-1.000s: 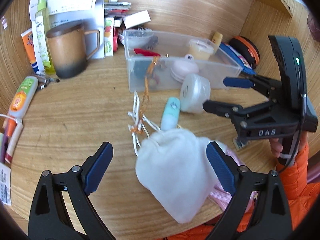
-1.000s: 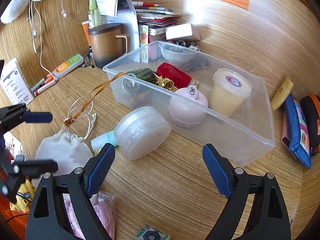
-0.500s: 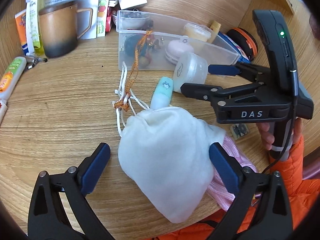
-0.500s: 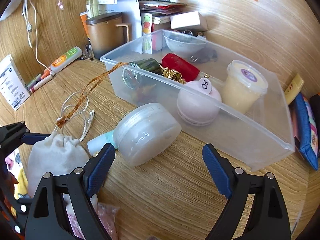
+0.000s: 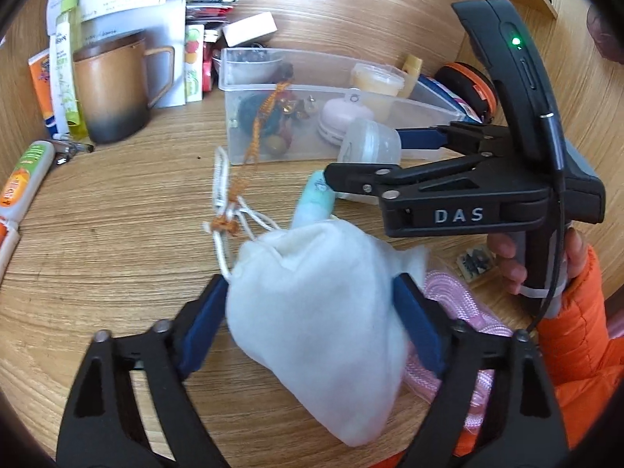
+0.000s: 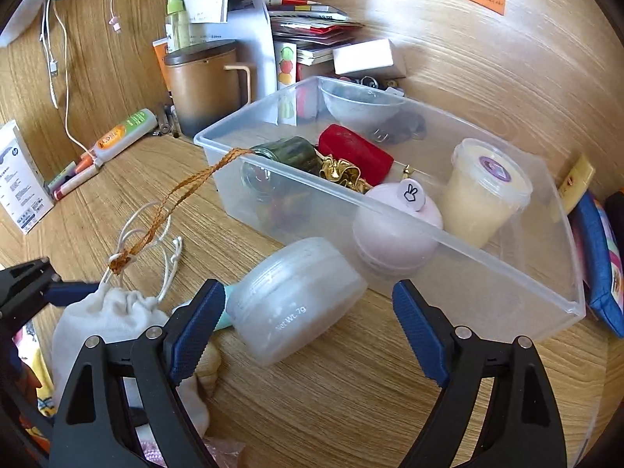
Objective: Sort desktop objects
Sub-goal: 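Grasp the frosted white jar with the right tool while the left tool grasps the white cloth bag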
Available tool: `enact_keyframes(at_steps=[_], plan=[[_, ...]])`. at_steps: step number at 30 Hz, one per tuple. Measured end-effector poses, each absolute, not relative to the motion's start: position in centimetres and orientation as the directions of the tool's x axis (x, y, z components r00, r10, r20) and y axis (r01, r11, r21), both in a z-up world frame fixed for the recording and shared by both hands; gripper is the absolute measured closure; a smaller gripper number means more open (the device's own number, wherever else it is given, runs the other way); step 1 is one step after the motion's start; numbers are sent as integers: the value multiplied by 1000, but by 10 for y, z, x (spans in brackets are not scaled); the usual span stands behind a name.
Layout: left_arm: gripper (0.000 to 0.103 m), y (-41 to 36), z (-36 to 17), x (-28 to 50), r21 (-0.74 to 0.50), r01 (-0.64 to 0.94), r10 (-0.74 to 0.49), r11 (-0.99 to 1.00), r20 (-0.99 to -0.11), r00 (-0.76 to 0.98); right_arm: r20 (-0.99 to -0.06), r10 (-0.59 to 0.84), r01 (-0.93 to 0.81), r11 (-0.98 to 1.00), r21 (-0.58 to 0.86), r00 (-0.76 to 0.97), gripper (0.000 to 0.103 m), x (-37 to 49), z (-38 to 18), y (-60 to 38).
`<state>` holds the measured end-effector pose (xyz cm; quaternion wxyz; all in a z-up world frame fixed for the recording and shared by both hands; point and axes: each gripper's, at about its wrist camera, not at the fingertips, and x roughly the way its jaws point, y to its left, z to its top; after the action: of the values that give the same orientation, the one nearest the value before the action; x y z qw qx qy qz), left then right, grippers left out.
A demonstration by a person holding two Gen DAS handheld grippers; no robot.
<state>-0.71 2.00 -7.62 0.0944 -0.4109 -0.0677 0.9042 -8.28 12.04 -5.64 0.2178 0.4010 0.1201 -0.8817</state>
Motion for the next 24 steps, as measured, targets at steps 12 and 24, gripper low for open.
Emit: enact_keyframes(at_steps=[12,24], plan=[[40,20,-76,-8,-169,-102,194,-980,-725,-661,-770,-315,478,-878,14,-555,37,-81,-60,124],[47,13,-69,-9,-175,-79,182,-981,-717,-673,-739,-323,478,-878,1,-591,37,-67,-46,133]])
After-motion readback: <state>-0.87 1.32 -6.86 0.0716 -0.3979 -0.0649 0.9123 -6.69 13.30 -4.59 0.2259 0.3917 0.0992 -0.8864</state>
